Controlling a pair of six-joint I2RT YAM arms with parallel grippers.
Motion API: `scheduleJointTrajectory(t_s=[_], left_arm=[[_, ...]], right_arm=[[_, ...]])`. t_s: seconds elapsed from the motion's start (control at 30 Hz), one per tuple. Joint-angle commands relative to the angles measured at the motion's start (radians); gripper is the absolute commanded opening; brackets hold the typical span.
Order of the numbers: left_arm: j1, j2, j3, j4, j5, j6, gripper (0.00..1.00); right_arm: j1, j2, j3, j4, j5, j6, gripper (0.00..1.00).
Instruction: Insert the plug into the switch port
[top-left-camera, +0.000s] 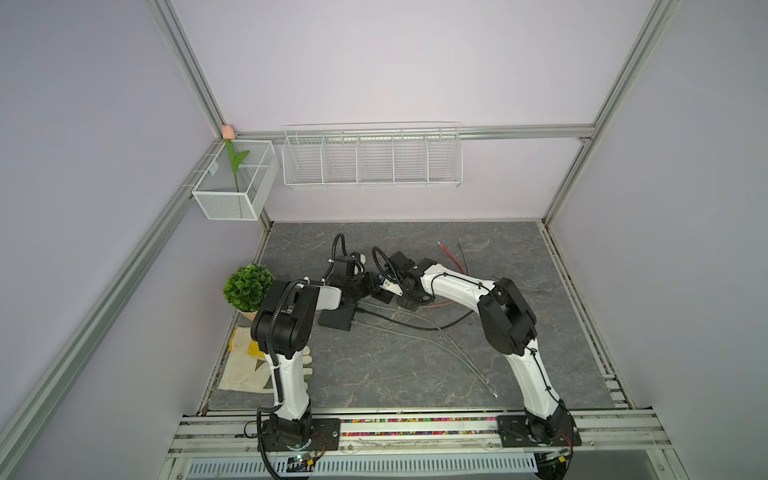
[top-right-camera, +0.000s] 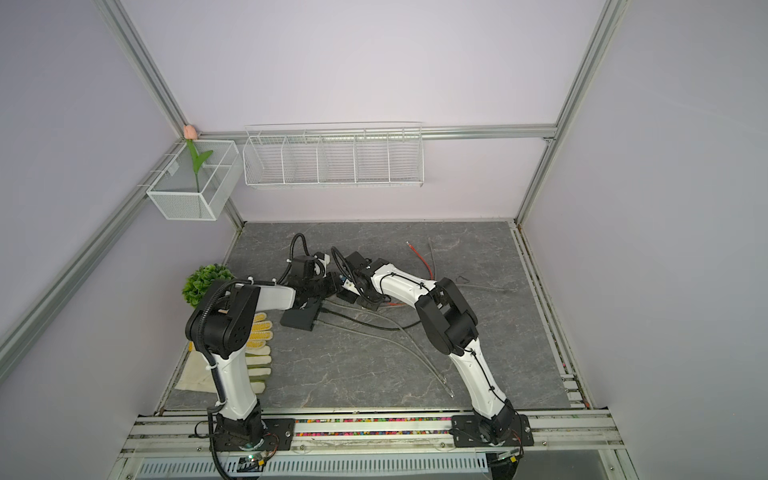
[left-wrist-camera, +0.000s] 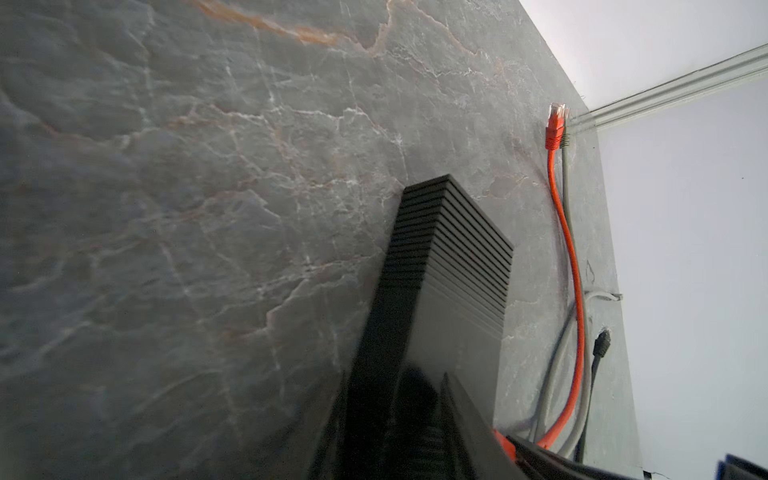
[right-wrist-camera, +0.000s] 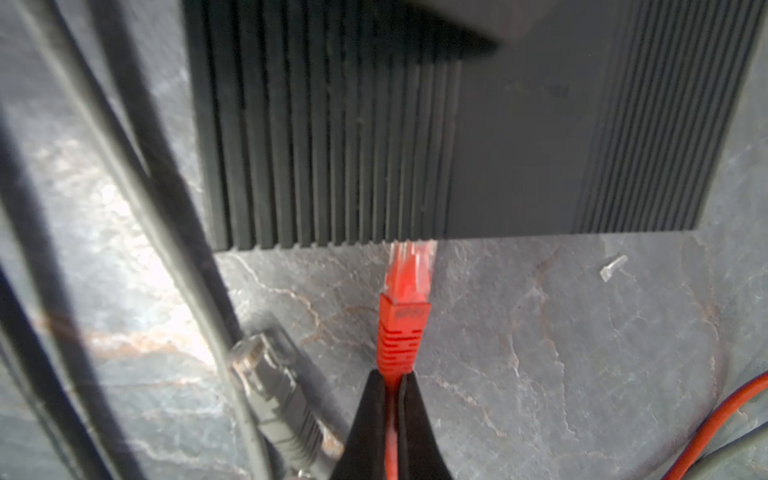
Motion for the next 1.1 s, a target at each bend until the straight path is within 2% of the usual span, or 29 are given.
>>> scheduleJointTrajectory(t_s=[0.0,0.3,0.5,0.6,0.77,1.07], left_arm=[[-0.032,0.056,0.006,-0.023,0.038,0.006,0.39],[-0.041,0.051,-0.007,-0.021,0.036,0.011,0.39],[-0.051,0.053,-0.023,-0.002,0.032,0.001,0.39],[-0.058,0.061,-0.02,0.001,0.032,0.0,0.39],[-0.066,0.075,-0.02,0.003,0.032,0.0,0.39],[-0.07,0.084,-0.035,0.015,0.036,0.005,0.38]], right_arm=[[0.018,-0.059,-0.01,0.091,-0.072,0.009,0.07],[0.016,-0.041,-0.021,0.118,-0.073,0.011,0.07],[0.018,-0.06,-0.032,0.141,-0.085,0.058,0.07],[0.022,-0.085,-0.079,0.205,-0.047,0.074,0.07],[0.034,-0.116,-0.15,0.315,-0.012,0.049,0.07],[0.035,-0.111,-0.15,0.342,-0.065,0.002,0.07]])
